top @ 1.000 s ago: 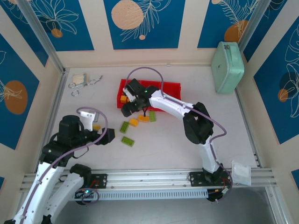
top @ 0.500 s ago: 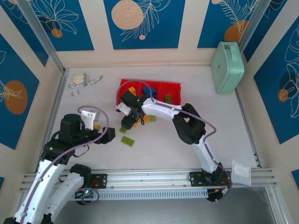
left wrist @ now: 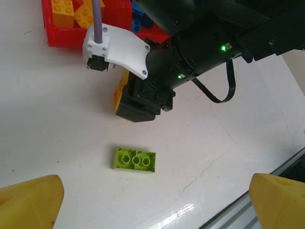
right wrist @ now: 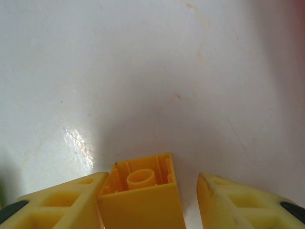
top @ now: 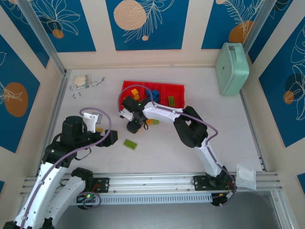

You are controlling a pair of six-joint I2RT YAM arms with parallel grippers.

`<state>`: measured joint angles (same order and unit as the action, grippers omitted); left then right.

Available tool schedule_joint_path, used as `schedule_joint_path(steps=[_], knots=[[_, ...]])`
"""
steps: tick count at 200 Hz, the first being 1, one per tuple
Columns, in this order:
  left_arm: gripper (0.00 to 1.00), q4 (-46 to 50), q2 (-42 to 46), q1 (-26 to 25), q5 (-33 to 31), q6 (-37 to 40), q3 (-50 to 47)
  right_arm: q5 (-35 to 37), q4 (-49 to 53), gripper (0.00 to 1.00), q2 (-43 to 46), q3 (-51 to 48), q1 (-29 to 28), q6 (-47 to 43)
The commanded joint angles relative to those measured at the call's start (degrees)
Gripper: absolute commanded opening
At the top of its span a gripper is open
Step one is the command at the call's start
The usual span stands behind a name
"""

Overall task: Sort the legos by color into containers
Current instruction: Pick up the lego from the center of the table.

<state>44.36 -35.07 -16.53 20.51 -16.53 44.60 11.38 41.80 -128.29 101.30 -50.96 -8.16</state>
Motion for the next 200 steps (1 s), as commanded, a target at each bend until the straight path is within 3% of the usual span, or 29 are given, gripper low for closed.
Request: schedule_joint_path(steps=[1,36,71,106,200], knots=[[0.99,0.25,0.03,0.69,0.50,-0.34,0.32,0.38,1.39,0.49,0.72,-1.69,0.03,-0.14],[0.99,0.28,0.26,0.77,0.46,-0.34,0.31,1.83,2.12,0.44,0.69,-2.21,-0.58,0.15],[0.99,0.21,0.40,0.80,0.43,-0.35,0.31,2.73,2.84,0.30,2.10,-2.49,-1.00,0.82],[0.99,0.26,0.73,0.80,0.26,-0.36,0.31,2.88,2.62,0.23,4.89,-2.94,-0.72,2.54],[0.99,0.29,1.45,0.89,-0.20,-0.43,0.31,-5.13,-3.54,0.13,17.31,-3.06,7.28,19.01]])
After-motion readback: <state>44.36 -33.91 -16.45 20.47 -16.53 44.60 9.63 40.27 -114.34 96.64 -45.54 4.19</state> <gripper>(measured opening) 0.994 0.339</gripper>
